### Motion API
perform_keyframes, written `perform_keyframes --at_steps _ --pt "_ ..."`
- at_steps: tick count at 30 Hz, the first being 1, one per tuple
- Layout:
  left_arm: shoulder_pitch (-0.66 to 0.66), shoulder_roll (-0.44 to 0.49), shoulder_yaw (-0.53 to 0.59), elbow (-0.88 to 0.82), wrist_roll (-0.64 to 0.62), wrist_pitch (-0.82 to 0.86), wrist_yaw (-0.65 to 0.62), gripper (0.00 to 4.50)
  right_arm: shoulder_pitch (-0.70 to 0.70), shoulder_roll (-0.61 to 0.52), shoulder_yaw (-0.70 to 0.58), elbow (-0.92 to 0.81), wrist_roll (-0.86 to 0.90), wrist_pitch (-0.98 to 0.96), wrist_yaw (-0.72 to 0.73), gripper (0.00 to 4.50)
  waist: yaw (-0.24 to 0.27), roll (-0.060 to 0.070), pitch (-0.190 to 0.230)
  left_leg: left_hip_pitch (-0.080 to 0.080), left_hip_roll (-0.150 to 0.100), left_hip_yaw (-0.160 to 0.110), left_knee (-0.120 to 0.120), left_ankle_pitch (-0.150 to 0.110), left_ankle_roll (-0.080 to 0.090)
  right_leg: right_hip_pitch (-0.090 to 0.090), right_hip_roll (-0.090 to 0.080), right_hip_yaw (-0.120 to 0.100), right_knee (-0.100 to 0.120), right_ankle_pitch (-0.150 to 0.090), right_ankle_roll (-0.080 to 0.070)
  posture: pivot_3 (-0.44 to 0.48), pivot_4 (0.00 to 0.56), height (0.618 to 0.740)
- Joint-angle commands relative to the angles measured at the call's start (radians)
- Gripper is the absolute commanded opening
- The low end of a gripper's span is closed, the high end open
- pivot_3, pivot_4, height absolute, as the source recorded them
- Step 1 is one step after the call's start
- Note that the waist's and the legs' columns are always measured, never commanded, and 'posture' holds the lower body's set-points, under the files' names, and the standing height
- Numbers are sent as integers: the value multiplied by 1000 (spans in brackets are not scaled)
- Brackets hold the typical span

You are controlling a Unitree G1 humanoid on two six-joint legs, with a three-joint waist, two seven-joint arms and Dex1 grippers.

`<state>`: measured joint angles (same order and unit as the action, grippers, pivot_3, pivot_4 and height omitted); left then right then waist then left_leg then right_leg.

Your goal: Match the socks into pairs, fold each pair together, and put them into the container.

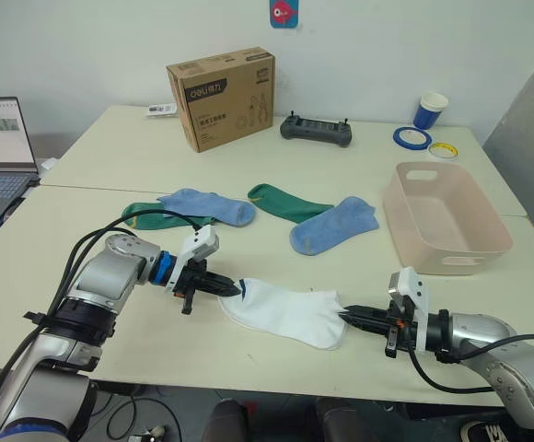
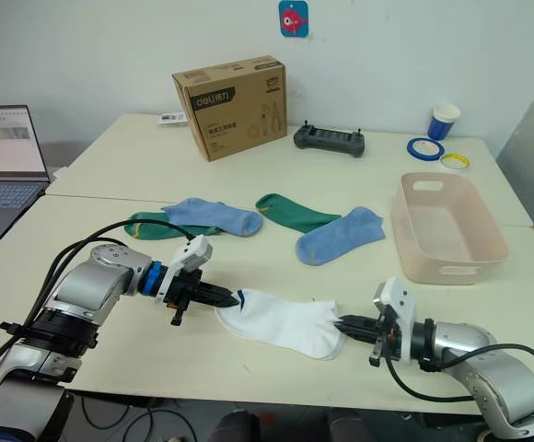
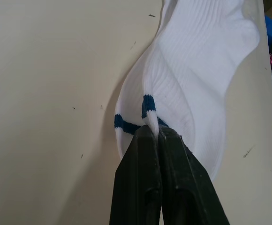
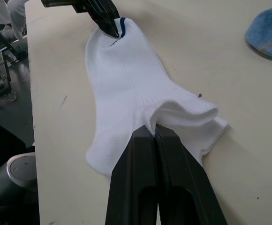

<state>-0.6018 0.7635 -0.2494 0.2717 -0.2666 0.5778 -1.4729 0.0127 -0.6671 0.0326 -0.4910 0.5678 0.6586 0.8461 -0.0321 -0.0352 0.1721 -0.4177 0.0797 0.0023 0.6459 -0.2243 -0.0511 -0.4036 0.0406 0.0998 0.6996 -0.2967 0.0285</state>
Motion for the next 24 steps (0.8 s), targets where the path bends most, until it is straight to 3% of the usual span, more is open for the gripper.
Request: perform_keyframes --at_steps 1,15,16,19,24 --pt "0 1 10 -28 0 -15 5 0 -9 -13 -6 12 -27 -40 7 16 0 0 0 0 0 0 0 0 0 0 0 0 0 0 0 0 150 740" --pt "21 -18 6 -38 9 -42 23 0 7 -18 5 -7 -23 -22 4 16 0 0 0 0 0 0 0 0 0 0 0 0 0 0 0 0 150 740" --pt "22 -17 8 -34 11 -63 16 0 1 -16 6 -3 -30 -26 -1 225 0 0 0 0 0 0 0 0 0 0 0 0 0 0 0 0 150 740" --pt "18 -17 11 -17 21 -88 24 659 -10 -11 6 0 -33 -28 -9 987 0 0 0 0 0 0 0 0 0 0 0 0 0 0 0 0 150 740" --pt "16 5 56 -3 17 -123 47 2271 3 -45 -19 -30 -40 -38 -2 2771 0 0 0 0 0 0 0 0 0 0 0 0 0 0 0 0 150 740"
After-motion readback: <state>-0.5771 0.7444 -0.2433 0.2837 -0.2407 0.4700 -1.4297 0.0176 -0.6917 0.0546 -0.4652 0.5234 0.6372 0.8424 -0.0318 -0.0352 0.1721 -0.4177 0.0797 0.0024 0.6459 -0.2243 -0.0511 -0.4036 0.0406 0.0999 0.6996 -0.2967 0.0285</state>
